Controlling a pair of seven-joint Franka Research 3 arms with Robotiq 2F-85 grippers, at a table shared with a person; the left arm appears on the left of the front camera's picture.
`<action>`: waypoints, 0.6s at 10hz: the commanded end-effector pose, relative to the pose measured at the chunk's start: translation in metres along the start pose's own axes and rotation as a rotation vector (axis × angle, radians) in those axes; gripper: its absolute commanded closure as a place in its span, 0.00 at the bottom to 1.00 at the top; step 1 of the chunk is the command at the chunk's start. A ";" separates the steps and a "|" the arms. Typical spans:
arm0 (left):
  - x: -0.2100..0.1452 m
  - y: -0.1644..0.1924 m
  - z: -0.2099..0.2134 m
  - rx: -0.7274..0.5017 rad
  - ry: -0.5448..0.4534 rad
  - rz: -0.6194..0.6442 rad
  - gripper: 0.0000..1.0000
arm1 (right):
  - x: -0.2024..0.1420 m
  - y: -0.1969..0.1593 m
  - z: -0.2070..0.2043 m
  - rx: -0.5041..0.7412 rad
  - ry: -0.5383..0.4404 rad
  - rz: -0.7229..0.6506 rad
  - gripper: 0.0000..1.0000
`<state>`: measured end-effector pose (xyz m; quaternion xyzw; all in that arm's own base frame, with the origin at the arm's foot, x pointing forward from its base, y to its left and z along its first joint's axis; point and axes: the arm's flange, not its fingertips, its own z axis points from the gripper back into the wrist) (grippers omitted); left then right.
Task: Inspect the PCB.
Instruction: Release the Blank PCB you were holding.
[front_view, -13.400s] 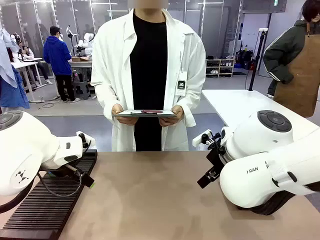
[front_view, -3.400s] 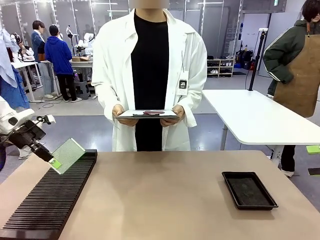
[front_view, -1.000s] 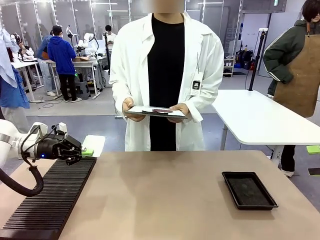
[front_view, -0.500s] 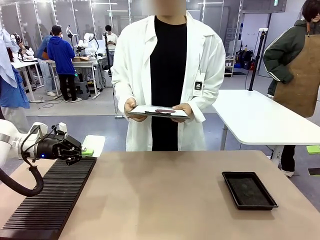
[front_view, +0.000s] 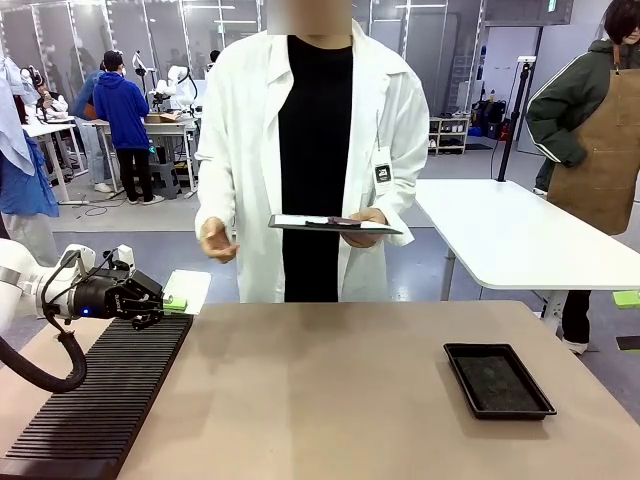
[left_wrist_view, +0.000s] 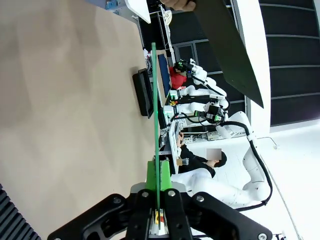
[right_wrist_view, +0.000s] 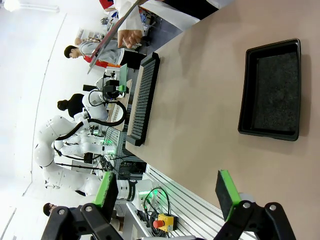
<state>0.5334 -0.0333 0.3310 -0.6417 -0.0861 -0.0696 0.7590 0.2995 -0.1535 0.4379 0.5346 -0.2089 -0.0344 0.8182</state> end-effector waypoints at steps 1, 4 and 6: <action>-0.001 -0.001 0.000 0.004 0.008 -0.002 1.00 | 0.000 0.001 0.001 0.010 -0.001 0.008 0.00; -0.001 -0.001 0.000 0.004 0.008 -0.002 1.00 | 0.000 0.001 0.001 0.010 -0.001 0.008 0.00; -0.001 -0.001 0.000 0.004 0.008 -0.002 1.00 | 0.000 0.001 0.001 0.010 -0.001 0.008 0.00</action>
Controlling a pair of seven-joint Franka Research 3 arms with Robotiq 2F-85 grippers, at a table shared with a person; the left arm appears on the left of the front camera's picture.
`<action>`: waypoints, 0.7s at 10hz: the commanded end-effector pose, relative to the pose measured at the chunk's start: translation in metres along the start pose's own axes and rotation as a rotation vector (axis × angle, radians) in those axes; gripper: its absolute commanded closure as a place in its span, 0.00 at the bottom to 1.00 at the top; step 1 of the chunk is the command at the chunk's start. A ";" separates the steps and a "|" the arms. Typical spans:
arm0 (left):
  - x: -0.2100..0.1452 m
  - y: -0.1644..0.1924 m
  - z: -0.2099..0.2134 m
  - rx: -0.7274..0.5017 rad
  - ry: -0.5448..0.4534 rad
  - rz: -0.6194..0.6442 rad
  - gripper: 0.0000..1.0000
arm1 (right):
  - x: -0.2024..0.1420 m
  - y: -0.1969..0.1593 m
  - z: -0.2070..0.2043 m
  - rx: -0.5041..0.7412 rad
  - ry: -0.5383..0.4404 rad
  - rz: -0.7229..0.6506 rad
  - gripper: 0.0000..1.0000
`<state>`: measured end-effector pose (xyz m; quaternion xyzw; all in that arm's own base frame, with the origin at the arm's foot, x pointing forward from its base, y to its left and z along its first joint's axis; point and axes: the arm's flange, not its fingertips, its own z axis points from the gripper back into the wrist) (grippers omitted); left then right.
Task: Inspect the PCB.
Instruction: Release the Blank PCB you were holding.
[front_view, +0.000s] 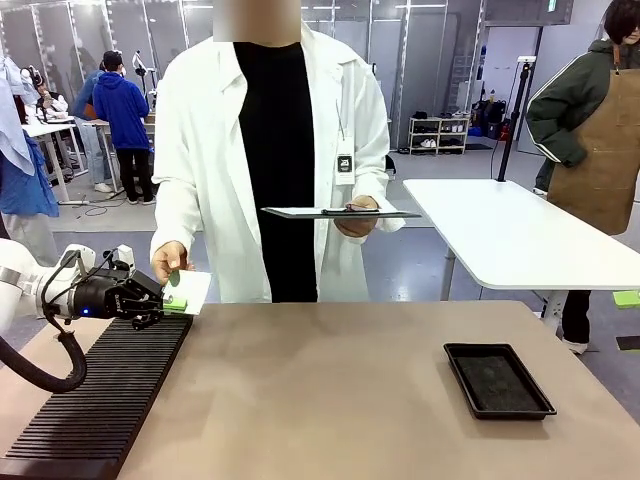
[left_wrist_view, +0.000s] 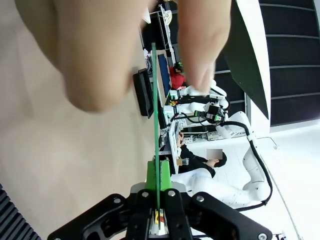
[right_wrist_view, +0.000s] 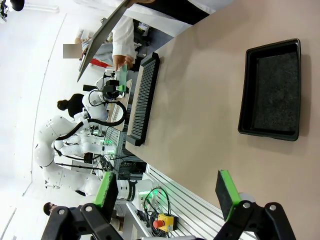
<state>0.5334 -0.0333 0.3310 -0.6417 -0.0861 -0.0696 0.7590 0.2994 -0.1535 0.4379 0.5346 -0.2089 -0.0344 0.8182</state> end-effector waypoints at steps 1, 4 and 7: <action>-0.001 -0.001 0.000 0.004 0.008 -0.002 1.00 | 0.000 0.001 0.001 0.010 -0.001 0.008 0.00; -0.001 -0.001 0.000 0.004 0.008 -0.002 1.00 | 0.000 0.001 0.001 0.010 -0.001 0.008 0.00; 0.000 -0.002 0.002 -0.027 -0.008 -0.009 0.77 | 0.000 0.001 0.001 0.010 -0.001 0.008 0.00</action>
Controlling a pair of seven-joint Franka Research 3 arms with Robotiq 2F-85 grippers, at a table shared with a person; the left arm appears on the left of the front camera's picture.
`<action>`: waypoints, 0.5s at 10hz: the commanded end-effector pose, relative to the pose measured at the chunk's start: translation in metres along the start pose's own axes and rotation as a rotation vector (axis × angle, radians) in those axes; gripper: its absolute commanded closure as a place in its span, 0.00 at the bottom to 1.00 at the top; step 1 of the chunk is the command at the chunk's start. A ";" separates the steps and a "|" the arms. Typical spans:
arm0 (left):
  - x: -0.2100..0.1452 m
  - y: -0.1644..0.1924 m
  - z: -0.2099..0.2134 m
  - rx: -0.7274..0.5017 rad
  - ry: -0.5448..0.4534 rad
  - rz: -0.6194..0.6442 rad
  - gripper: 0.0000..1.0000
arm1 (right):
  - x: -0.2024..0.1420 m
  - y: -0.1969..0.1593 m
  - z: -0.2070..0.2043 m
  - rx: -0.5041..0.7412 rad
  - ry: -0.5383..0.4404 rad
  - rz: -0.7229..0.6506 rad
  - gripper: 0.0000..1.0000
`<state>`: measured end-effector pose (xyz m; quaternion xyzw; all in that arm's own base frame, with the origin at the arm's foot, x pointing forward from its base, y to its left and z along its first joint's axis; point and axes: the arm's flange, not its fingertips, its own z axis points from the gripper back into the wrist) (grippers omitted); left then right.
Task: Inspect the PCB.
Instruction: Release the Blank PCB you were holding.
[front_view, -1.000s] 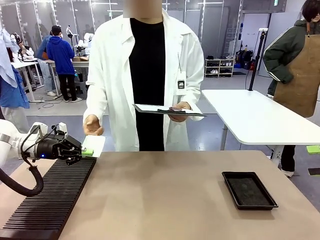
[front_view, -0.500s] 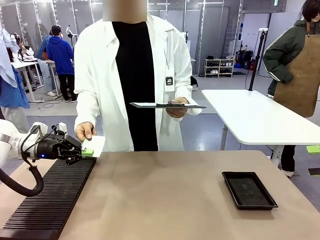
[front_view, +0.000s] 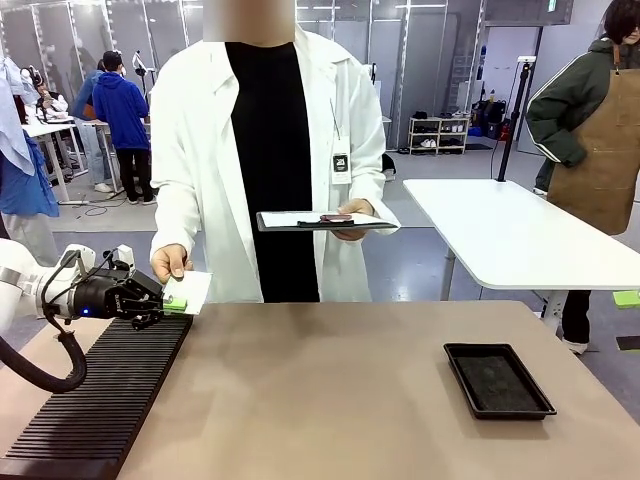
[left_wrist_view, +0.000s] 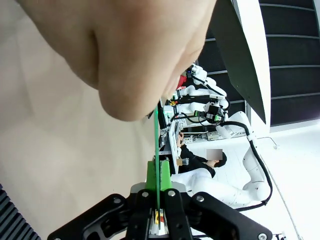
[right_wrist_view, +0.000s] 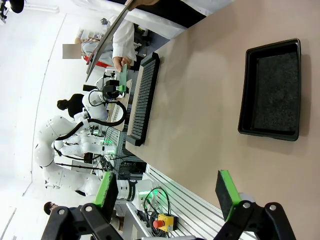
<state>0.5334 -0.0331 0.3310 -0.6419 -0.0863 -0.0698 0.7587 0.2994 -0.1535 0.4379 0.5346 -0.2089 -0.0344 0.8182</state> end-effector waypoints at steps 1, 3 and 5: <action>0.000 -0.002 0.001 -0.026 -0.008 -0.009 0.77 | 0.000 0.001 0.001 0.010 -0.001 0.008 0.00; 0.001 -0.005 0.003 -0.045 -0.022 -0.018 0.76 | 0.000 0.001 0.001 0.010 -0.001 0.008 0.00; 0.000 -0.006 0.003 -0.047 -0.017 -0.025 0.56 | 0.000 0.001 0.001 0.010 -0.001 0.008 0.00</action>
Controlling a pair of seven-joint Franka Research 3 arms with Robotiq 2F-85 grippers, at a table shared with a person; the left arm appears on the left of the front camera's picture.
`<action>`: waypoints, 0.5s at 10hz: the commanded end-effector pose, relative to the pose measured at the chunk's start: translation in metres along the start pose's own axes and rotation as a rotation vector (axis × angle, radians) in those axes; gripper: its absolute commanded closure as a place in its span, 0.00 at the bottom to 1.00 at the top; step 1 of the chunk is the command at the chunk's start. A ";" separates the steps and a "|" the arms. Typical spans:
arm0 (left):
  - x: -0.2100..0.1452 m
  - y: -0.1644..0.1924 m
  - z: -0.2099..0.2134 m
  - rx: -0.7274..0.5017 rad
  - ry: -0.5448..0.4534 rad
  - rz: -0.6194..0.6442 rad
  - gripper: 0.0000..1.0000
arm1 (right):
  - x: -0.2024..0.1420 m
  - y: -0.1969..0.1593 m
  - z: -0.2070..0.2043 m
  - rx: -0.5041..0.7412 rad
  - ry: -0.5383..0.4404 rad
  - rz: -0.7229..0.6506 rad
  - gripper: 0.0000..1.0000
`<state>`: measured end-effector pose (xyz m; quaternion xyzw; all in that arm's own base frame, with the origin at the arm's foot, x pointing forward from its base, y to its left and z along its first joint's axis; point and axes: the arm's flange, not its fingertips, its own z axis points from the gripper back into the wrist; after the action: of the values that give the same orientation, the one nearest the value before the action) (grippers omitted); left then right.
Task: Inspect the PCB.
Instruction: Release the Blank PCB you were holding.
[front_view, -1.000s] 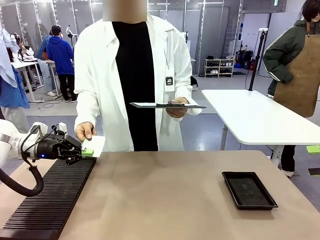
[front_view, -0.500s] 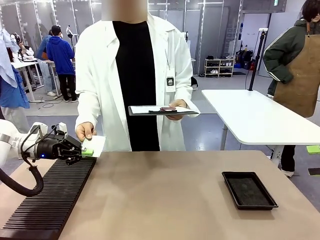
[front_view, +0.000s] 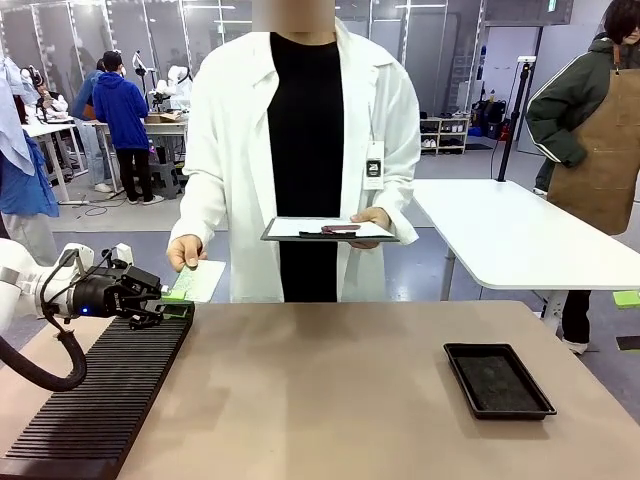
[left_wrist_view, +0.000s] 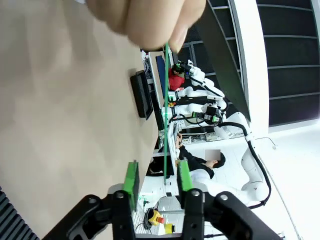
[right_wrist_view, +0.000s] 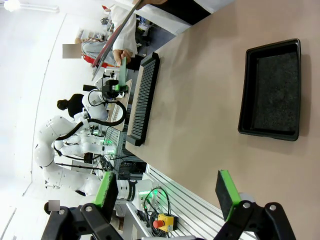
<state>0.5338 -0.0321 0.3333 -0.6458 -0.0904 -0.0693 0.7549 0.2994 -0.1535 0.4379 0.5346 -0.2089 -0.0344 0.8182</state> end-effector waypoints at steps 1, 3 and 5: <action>0.000 -0.004 0.002 -0.038 -0.007 -0.022 0.17 | 0.000 0.001 0.001 0.010 -0.001 0.008 0.00; 0.001 -0.005 0.002 -0.043 -0.006 -0.023 0.00 | 0.000 0.001 0.001 0.010 -0.001 0.008 0.00; 0.001 -0.006 0.002 -0.042 -0.003 -0.023 0.00 | 0.000 0.001 0.001 0.010 -0.001 0.008 0.00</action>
<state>0.5335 -0.0322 0.3351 -0.6491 -0.0896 -0.0724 0.7520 0.2994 -0.1535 0.4379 0.5345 -0.2089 -0.0344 0.8182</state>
